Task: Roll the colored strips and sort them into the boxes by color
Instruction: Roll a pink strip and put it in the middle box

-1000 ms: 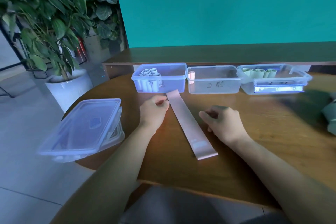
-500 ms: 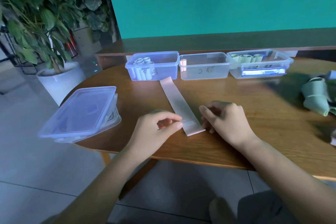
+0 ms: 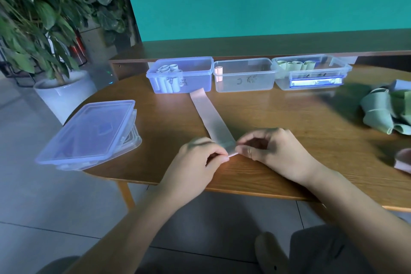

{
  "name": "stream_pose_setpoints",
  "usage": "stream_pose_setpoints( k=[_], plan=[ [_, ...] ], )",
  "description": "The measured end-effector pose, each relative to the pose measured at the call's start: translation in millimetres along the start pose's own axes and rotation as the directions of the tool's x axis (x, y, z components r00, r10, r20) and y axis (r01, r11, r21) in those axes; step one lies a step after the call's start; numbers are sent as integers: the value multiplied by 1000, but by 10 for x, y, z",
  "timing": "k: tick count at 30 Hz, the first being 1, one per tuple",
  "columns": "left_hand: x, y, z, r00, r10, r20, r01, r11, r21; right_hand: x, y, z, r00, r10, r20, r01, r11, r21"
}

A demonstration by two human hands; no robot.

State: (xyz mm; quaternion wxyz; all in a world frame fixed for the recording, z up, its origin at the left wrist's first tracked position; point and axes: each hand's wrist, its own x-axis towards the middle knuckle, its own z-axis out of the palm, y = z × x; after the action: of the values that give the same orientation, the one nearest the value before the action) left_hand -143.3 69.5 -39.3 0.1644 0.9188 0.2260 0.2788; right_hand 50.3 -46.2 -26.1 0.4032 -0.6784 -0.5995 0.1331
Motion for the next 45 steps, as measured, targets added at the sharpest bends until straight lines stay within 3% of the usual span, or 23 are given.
stream_pose_setpoints(
  k=[6,16,26,37,41,45],
  plan=[
    [-72,-41,-113,999,53,11,-53,998,-31,-43,-9,53,986,-156,59,157,987,-20],
    [-281,-35,-157,999,13,38,-11,998,-61,-173,-111,90,975,-175,135,168,984,60],
    [-276,-40,-176,999,-36,10,37,992,-118,-118,-85,109,970,-111,215,114,993,-3],
    [-220,-35,-230,982,-153,107,165,980,-111,-35,-135,117,977,58,205,-52,998,-33],
    [-224,-42,-225,985,-98,140,116,984,-132,-42,-118,103,965,-43,260,23,997,79],
    [-237,-63,-197,991,-56,120,66,995,-78,-72,-120,108,942,-139,304,121,990,75]
  ],
)
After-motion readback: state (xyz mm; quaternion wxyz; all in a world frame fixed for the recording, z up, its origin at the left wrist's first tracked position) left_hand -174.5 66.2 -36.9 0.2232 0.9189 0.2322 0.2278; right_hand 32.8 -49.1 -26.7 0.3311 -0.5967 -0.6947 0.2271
